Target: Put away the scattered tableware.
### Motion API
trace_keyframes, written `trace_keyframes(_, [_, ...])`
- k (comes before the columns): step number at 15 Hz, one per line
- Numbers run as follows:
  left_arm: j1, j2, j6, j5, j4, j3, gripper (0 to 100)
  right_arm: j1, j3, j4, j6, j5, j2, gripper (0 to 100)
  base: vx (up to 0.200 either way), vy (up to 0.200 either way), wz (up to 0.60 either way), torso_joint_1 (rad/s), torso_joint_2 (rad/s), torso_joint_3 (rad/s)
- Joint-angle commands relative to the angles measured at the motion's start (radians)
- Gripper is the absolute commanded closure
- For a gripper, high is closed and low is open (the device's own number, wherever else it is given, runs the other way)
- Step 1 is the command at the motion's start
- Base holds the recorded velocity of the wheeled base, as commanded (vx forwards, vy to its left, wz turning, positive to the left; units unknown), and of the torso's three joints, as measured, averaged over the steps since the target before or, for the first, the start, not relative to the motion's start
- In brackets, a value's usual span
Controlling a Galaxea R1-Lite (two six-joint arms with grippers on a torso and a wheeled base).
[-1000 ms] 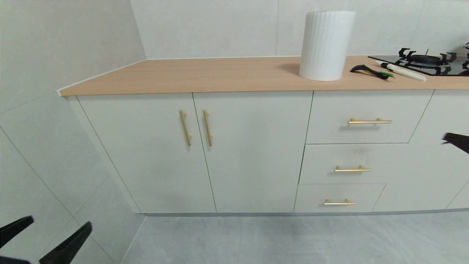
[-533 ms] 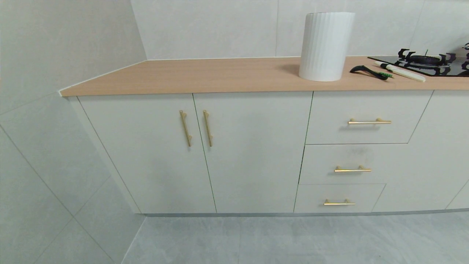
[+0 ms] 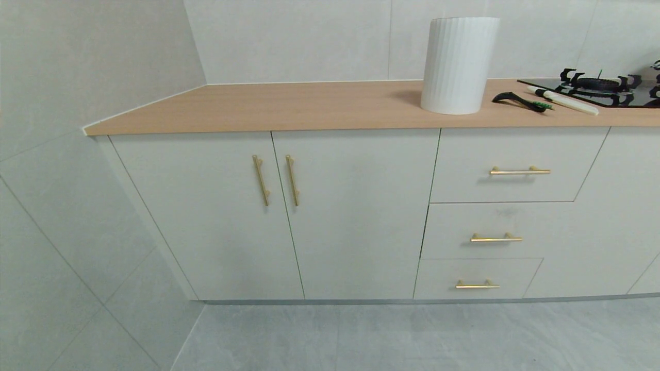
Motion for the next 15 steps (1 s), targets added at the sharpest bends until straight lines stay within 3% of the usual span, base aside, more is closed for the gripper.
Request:
trace_keyframes(1, [0.001, -0.003, 0.001, -0.03, -0.049, 0.036, 0, -0.001, 0.054, -0.017, -0.003, 0.017, -0.013, 0, 0.0, 0.0, 0.0, 0.0, 0.0, 0.0])
trace_keyframes(4, [0.001, -0.003, -0.008, -0.158, -0.069, 0.048, 0, -0.001, 0.165, -0.079, -0.012, 0.025, -0.013, 0, 0.0, 0.0, 0.0, 0.0, 0.0, 0.0])
trace_keyframes(5, [0.001, -0.003, 0.005, -0.195, -0.041, 0.048, 0, -0.001, 0.177, -0.092, -0.016, 0.048, -0.013, 0, 0.0, 0.0, 0.0, 0.0, 0.0, 0.0])
trace_keyframes(7, [0.001, -0.003, 0.019, -0.205, -0.039, 0.047, 0, -0.001, 0.175, -0.038, -0.019, 0.088, -0.012, 0, 0.0, 0.0, 0.0, 0.0, 0.0, 0.0])
trace_keyframes(15, [0.001, -0.003, 0.013, -0.219, -0.043, 0.047, 0, -0.001, 0.177, -0.049, -0.007, 0.103, -0.012, 0, 0.0, 0.0, 0.0, 0.0, 0.0, 0.0])
